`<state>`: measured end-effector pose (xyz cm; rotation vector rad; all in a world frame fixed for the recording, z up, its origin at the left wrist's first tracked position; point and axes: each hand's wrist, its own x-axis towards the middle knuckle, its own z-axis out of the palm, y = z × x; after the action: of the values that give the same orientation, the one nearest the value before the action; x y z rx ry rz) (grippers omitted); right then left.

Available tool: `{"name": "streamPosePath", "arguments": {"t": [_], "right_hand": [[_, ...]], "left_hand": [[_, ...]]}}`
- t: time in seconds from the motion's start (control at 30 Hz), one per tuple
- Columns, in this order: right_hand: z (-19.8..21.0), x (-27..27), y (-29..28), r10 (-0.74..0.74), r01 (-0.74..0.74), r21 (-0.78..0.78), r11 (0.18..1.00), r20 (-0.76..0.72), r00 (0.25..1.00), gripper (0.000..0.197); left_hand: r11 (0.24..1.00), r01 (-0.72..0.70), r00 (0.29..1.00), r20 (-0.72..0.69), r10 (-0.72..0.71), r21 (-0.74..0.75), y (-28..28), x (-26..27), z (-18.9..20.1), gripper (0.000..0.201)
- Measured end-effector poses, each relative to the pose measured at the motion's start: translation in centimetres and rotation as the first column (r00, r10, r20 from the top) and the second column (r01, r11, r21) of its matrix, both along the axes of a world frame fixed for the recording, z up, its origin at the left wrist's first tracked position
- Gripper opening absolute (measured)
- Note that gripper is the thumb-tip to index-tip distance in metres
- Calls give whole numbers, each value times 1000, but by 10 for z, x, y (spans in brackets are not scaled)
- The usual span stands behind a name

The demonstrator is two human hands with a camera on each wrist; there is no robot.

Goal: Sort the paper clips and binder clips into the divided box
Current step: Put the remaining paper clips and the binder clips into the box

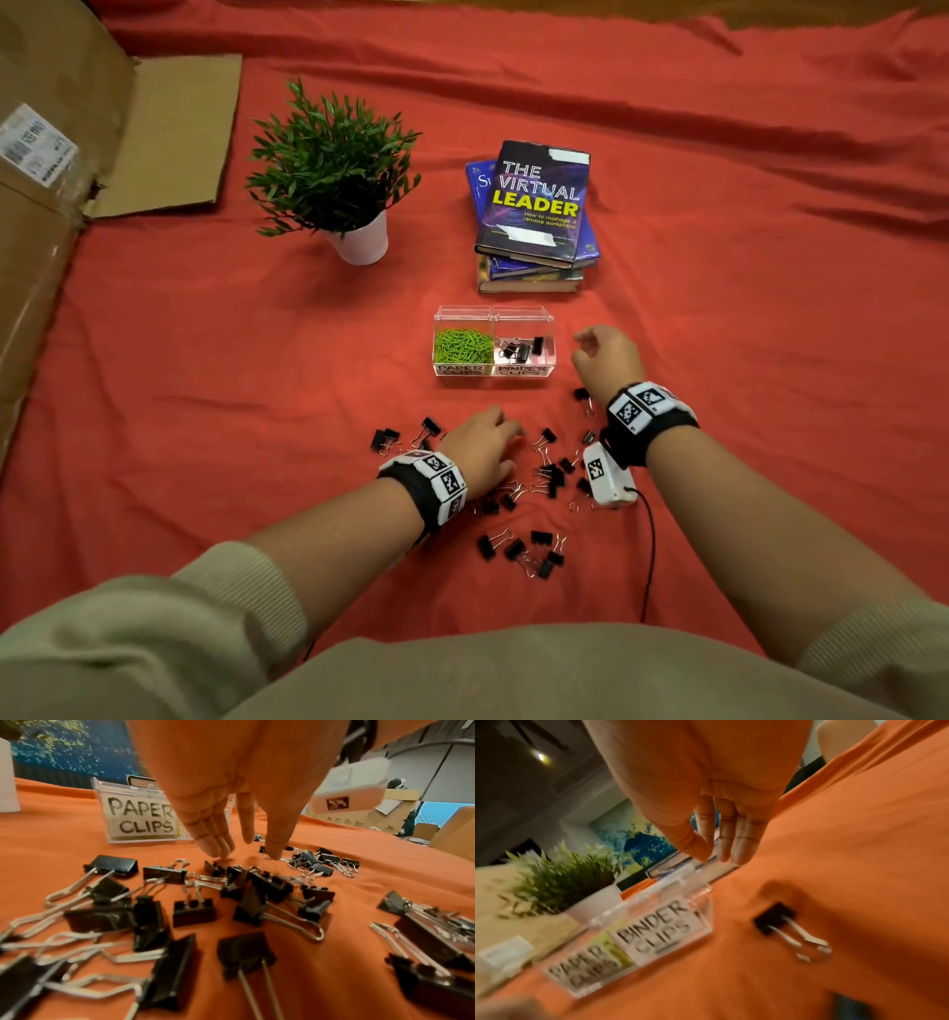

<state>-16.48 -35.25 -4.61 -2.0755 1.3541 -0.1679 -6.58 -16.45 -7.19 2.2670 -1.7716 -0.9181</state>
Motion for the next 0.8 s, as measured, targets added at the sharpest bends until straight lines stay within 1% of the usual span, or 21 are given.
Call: {"name": "streamPosePath", "arguments": {"t": [0.03, 0.07, 0.1, 0.13, 0.2, 0.23, 0.3, 0.4, 0.5, 0.57, 0.67, 0.73, 0.8], "right_hand": [[-5, -10, 3, 33, -31, 12, 999, -114, 993, 32], [-9, -18, 8, 86, -82, 29, 996, -239, 967, 37], [-13, -26, 16, 145, -138, 45, 989, -329, 933, 42], [-15, -31, 25, 199, -191, 60, 980, -367, 909, 47], [-19, -39, 43, 285, -285, 56, 957, -361, 888, 53], [-22, -40, 50, 317, -321, 48, 946, -354, 880, 53], [-27, -41, 61, 348, -356, 37, 934, -326, 879, 45], [-30, -39, 69, 308, -301, 66, 951, -260, 915, 31], [-27, -39, 70, 257, -241, 102, 965, -198, 946, 25], [-25, -38, 72, 254, -238, 122, 964, -144, 956, 22], [-24, -35, 78, 310, -292, 162, 943, -97, 946, 26], [-25, -33, 83, 378, -354, 176, 919, -126, 917, 35], [-26, -32, 88, 447, -424, 149, 893, -194, 874, 42]], "left_hand": [[1000, 6, 999, 33, -6, -1, 0, -1, -1, 45], [1000, 16, 997, 69, -15, -4, 0, -1, -1, 43], [1000, 27, 994, 102, -26, -4, 1, -1, -2, 40], [999, 35, 992, 125, -35, -2, 3, 0, -2, 37], [999, 39, 990, 133, -41, 11, 6, 3, -3, 33], [999, 42, 991, 130, -44, 19, 7, 4, -4, 32], [998, 55, 990, 130, -59, 38, 8, 5, -4, 30], [998, 56, 989, 138, -61, 41, 7, 5, -3, 29], [999, 30, 990, 137, -33, 26, 8, 6, -3, 33], [1000, 14, 993, 116, -17, 27, 9, 6, -3, 32], [1000, -12, 998, 65, 11, 18, 11, 7, -3, 27], [998, -55, 998, 5, 55, 2, 11, 9, -2, 26], [994, -111, 993, -53, 110, -14, 11, 13, 0, 28]]}}
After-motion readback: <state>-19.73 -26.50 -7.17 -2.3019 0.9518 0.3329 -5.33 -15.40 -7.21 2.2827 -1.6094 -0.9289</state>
